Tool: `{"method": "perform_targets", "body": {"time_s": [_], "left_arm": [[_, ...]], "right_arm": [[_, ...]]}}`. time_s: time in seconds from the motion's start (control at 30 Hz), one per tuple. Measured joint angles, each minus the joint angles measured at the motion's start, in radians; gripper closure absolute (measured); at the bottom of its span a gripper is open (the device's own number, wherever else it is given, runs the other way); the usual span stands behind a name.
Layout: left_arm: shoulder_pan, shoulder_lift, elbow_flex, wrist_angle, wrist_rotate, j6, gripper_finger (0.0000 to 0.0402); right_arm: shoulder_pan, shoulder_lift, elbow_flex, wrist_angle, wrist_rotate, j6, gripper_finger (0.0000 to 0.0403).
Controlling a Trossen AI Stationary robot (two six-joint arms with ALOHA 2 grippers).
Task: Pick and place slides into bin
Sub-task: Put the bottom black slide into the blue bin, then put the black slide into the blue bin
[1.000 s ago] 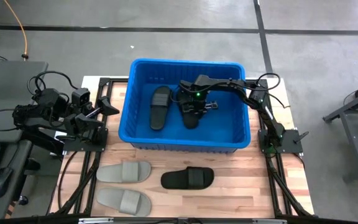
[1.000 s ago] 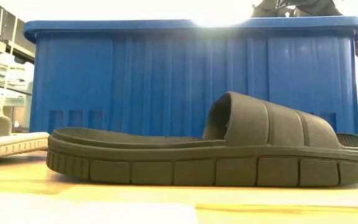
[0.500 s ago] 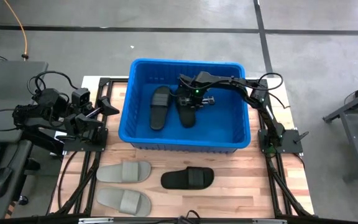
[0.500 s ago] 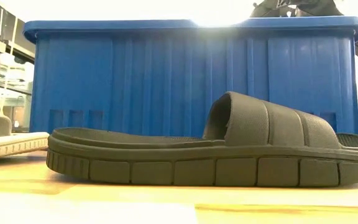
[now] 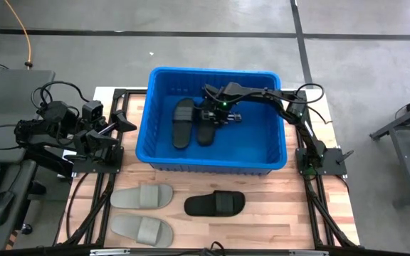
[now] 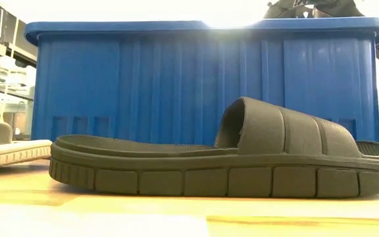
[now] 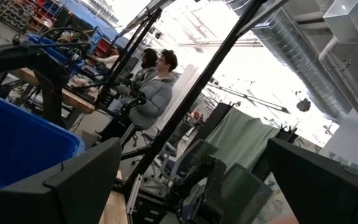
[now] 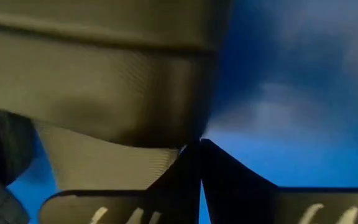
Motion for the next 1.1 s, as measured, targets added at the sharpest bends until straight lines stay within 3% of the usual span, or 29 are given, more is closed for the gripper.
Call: {"method": "perform_targets", "body": {"time_s": [0.27,0.53,0.83,1.1], "left_arm": [[0.000,0.000,0.000,0.000,0.000,0.000,0.0009],[0.000,0.000,0.000,0.000,0.000,0.000,0.0009],[0.000,0.000,0.000,0.000,0.000,0.024,0.0009],[0.000,0.000,0.000,0.000,0.000,0.026,0.0009]], "right_arm": [[0.008,0.000,0.000,-0.091,0.005,-0.020,0.0392],[0.009,-0.011,0.000,-0.306,0.021,-0.126,0.0336],[0.006,-0.145,0.000,-0.437,0.125,-0.187,0.0263],[0.017,-0.316,0.000,-0.481,0.147,-0.195,0.0237]]}}
